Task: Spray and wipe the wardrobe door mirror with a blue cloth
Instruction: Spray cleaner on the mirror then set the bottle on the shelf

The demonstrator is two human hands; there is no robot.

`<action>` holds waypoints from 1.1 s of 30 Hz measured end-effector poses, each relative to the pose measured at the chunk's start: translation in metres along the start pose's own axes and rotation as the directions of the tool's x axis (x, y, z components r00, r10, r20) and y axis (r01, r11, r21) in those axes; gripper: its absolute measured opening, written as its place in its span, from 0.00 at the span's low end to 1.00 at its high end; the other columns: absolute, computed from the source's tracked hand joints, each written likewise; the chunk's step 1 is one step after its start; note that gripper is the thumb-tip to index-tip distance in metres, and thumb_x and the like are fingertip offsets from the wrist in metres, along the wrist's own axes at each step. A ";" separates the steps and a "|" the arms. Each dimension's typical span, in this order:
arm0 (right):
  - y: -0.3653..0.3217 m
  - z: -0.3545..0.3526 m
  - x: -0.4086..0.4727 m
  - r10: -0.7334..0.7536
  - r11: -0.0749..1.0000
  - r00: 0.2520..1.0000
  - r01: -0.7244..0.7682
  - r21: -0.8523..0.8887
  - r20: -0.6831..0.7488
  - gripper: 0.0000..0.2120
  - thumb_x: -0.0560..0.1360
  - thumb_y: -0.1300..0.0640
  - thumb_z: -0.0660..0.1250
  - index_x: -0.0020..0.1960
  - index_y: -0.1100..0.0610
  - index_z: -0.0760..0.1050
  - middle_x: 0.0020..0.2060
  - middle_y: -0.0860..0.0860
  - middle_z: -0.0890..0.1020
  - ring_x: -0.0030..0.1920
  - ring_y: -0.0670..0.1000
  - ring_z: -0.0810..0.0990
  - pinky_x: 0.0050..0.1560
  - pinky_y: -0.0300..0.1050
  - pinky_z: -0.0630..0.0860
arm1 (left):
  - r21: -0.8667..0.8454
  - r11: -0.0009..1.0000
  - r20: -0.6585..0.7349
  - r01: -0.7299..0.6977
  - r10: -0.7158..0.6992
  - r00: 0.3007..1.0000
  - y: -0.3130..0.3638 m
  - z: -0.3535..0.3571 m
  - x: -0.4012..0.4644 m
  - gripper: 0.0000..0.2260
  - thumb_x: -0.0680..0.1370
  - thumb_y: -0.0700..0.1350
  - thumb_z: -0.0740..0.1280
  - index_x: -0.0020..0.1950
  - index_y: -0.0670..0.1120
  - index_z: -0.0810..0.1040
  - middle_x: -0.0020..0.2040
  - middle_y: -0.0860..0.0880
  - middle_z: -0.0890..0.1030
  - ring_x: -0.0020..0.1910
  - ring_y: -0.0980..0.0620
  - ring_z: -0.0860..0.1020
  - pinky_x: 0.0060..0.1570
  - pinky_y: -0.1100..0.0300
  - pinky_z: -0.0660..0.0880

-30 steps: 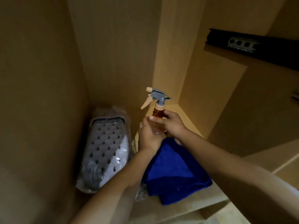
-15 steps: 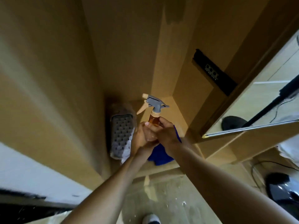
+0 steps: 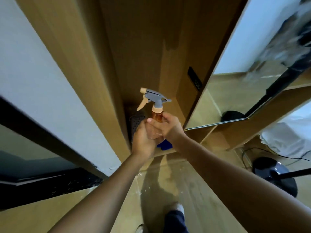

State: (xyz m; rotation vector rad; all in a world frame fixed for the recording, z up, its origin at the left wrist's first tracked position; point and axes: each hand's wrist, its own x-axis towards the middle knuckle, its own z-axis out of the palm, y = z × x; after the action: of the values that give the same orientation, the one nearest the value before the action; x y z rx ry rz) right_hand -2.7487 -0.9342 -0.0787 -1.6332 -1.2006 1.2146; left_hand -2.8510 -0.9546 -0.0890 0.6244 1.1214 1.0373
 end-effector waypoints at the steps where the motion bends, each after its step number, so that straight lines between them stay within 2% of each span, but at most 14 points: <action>1: -0.012 -0.007 -0.011 -0.018 1.000 1.000 0.018 -0.011 0.011 0.14 0.72 0.49 0.74 0.49 0.58 0.77 0.43 0.51 0.82 0.49 0.54 0.82 0.52 0.51 0.79 | -0.114 0.992 0.012 0.054 -0.053 0.999 0.004 0.001 -0.008 0.17 0.74 0.43 0.71 0.62 0.44 0.73 0.57 0.44 0.79 0.54 0.48 0.77 0.51 0.57 0.76; 2: -0.023 -0.013 -0.022 -0.030 1.000 0.999 0.030 -0.002 0.028 0.14 0.72 0.49 0.74 0.49 0.58 0.77 0.42 0.50 0.82 0.48 0.53 0.82 0.51 0.49 0.78 | -0.045 0.998 0.040 0.044 -0.043 0.998 0.009 0.003 -0.017 0.24 0.70 0.40 0.75 0.64 0.44 0.72 0.58 0.44 0.78 0.55 0.49 0.77 0.54 0.56 0.75; 3: -0.030 -0.018 -0.030 -0.037 0.999 0.998 0.036 0.013 0.049 0.13 0.73 0.50 0.74 0.49 0.59 0.78 0.41 0.50 0.82 0.48 0.52 0.82 0.50 0.47 0.78 | 0.143 0.989 0.046 -0.041 0.035 0.998 0.015 0.005 -0.026 0.26 0.67 0.40 0.76 0.63 0.43 0.72 0.58 0.43 0.78 0.55 0.48 0.77 0.56 0.53 0.74; 4: -0.038 -0.028 -0.043 -0.048 0.998 0.996 0.045 0.036 0.074 0.13 0.73 0.50 0.74 0.50 0.59 0.78 0.42 0.51 0.83 0.48 0.52 0.82 0.49 0.46 0.78 | 0.340 0.916 0.070 -0.211 0.199 0.978 0.023 0.009 -0.044 0.25 0.65 0.43 0.76 0.61 0.43 0.74 0.57 0.42 0.78 0.55 0.46 0.77 0.55 0.49 0.74; 6: -0.050 -0.039 -0.059 -0.059 0.996 0.993 0.051 0.075 0.106 0.13 0.72 0.51 0.74 0.51 0.58 0.79 0.45 0.53 0.84 0.50 0.53 0.83 0.49 0.45 0.80 | 0.390 0.866 0.123 -0.312 0.287 0.950 0.030 0.013 -0.056 0.20 0.65 0.41 0.75 0.55 0.46 0.75 0.53 0.44 0.80 0.54 0.45 0.78 0.52 0.49 0.76; 8: -0.062 -0.055 -0.080 -0.074 0.993 0.990 0.062 0.100 0.123 0.14 0.72 0.51 0.74 0.52 0.58 0.79 0.47 0.54 0.85 0.50 0.52 0.84 0.50 0.45 0.81 | 0.444 0.825 0.110 -0.349 0.336 0.935 0.032 0.027 -0.074 0.22 0.67 0.35 0.76 0.56 0.49 0.74 0.53 0.49 0.79 0.56 0.47 0.79 0.53 0.53 0.76; 10: -0.071 -0.075 -0.100 -0.098 0.992 0.986 0.085 0.097 0.137 0.14 0.72 0.51 0.74 0.52 0.58 0.78 0.47 0.53 0.85 0.50 0.50 0.84 0.49 0.42 0.81 | 0.511 0.775 0.115 -0.372 0.368 0.923 0.037 0.043 -0.100 0.25 0.67 0.36 0.77 0.57 0.51 0.72 0.53 0.52 0.79 0.55 0.50 0.79 0.52 0.58 0.77; 12: -0.078 -0.099 -0.122 -0.125 0.990 0.980 0.113 0.084 0.153 0.14 0.72 0.50 0.74 0.52 0.57 0.78 0.46 0.52 0.85 0.50 0.49 0.83 0.48 0.41 0.79 | 0.587 0.697 0.130 -0.411 0.420 0.898 0.040 0.063 -0.129 0.27 0.66 0.40 0.79 0.59 0.53 0.71 0.50 0.57 0.79 0.51 0.58 0.79 0.47 0.66 0.75; 14: -0.082 -0.123 -0.142 -0.143 0.989 0.975 0.135 0.061 0.167 0.15 0.72 0.48 0.74 0.53 0.57 0.78 0.46 0.51 0.85 0.49 0.49 0.83 0.50 0.43 0.80 | 0.619 0.662 0.148 -0.423 0.430 0.890 0.039 0.083 -0.152 0.27 0.66 0.42 0.79 0.59 0.54 0.70 0.49 0.59 0.78 0.48 0.63 0.77 0.42 0.73 0.73; 16: -0.083 -0.147 -0.161 -0.160 0.987 0.974 0.156 0.037 0.160 0.15 0.72 0.47 0.74 0.53 0.56 0.79 0.45 0.50 0.85 0.48 0.48 0.83 0.50 0.44 0.80 | 0.635 0.654 0.145 -0.412 0.422 0.895 0.036 0.105 -0.175 0.28 0.66 0.43 0.79 0.60 0.53 0.70 0.50 0.59 0.78 0.48 0.64 0.77 0.41 0.74 0.73; 20: -0.088 -0.201 -0.197 -0.199 0.980 0.970 0.197 0.029 0.138 0.14 0.72 0.48 0.74 0.53 0.55 0.79 0.47 0.49 0.85 0.50 0.48 0.83 0.53 0.45 0.80 | 0.645 0.627 0.182 -0.437 0.430 0.884 0.028 0.153 -0.209 0.34 0.63 0.47 0.81 0.65 0.50 0.71 0.56 0.55 0.79 0.55 0.58 0.77 0.52 0.61 0.77; 23: -0.097 -0.239 -0.212 -0.230 0.973 0.969 0.229 0.027 0.087 0.15 0.72 0.49 0.74 0.55 0.55 0.79 0.48 0.48 0.85 0.50 0.47 0.83 0.50 0.41 0.79 | 0.646 0.593 0.229 -0.480 0.450 0.863 0.029 0.189 -0.225 0.35 0.63 0.51 0.80 0.66 0.51 0.70 0.58 0.54 0.79 0.55 0.56 0.77 0.55 0.53 0.78; 29: -0.122 -0.297 -0.205 -0.325 0.945 0.946 0.323 0.043 0.024 0.16 0.72 0.51 0.75 0.56 0.57 0.80 0.49 0.51 0.85 0.52 0.49 0.83 0.55 0.45 0.80 | 0.655 0.548 0.269 -0.520 0.474 0.838 0.048 0.254 -0.225 0.31 0.65 0.53 0.79 0.64 0.52 0.70 0.55 0.57 0.77 0.54 0.56 0.77 0.55 0.56 0.77; 33: -0.142 -0.329 -0.188 -0.361 0.930 0.932 0.359 0.079 0.008 0.15 0.72 0.53 0.74 0.56 0.59 0.81 0.49 0.54 0.85 0.52 0.52 0.84 0.55 0.44 0.80 | 0.658 0.527 0.291 -0.537 0.479 0.828 0.063 0.289 -0.210 0.33 0.66 0.53 0.78 0.67 0.50 0.68 0.59 0.53 0.76 0.57 0.53 0.76 0.57 0.54 0.76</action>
State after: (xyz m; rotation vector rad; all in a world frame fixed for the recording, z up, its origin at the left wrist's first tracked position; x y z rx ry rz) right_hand -2.4848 -1.0899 0.1864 -1.2741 -1.3790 1.0312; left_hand -2.6193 -1.0936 0.1525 1.7184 1.3084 1.0165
